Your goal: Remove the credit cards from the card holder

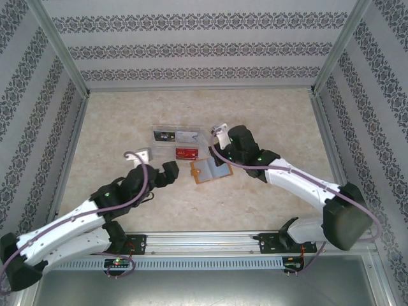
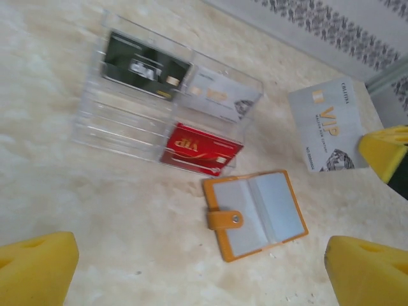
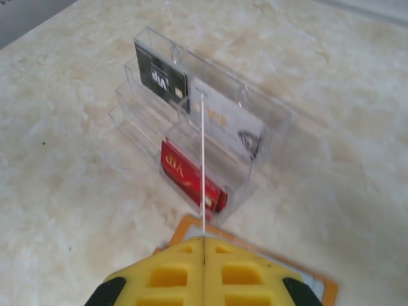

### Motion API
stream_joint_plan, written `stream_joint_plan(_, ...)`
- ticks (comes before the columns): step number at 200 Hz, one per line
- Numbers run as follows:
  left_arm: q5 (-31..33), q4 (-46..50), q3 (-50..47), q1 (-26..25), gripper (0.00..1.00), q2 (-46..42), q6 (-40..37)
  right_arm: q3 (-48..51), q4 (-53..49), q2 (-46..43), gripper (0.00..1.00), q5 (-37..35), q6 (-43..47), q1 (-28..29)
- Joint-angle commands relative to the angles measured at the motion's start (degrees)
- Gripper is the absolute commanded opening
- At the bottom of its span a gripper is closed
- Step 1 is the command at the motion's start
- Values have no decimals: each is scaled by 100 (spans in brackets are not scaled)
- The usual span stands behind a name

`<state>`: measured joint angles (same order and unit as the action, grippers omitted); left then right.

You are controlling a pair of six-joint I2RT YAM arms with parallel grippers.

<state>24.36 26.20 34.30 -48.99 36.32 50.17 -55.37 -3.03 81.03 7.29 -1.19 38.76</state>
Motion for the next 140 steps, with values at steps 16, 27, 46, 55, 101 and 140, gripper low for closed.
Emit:
stream_joint_plan(16,469,1216,-343,74,100,-1176,141,-931,-369,819,0,-145,1984,421)
stream_joint_plan(27,472,1408,-335,74,100,-1369,142,-1118,-416,981,0,-220,2427,542)
stream_joint_plan(46,474,1625,-333,74,100,-1551,143,-1352,-437,1216,0,-393,3042,648)
stream_joint_plan(55,456,1674,-321,81,100,-1594,125,-1478,-511,1334,0,-492,3303,654)
stream_joint_plan(101,403,1662,-328,74,100,-1626,9,-1970,-745,1975,0,-1055,4543,606)
stream_joint_plan(140,412,1715,-309,74,100,-1629,-16,-2333,-1085,2333,0,-998,4773,448)
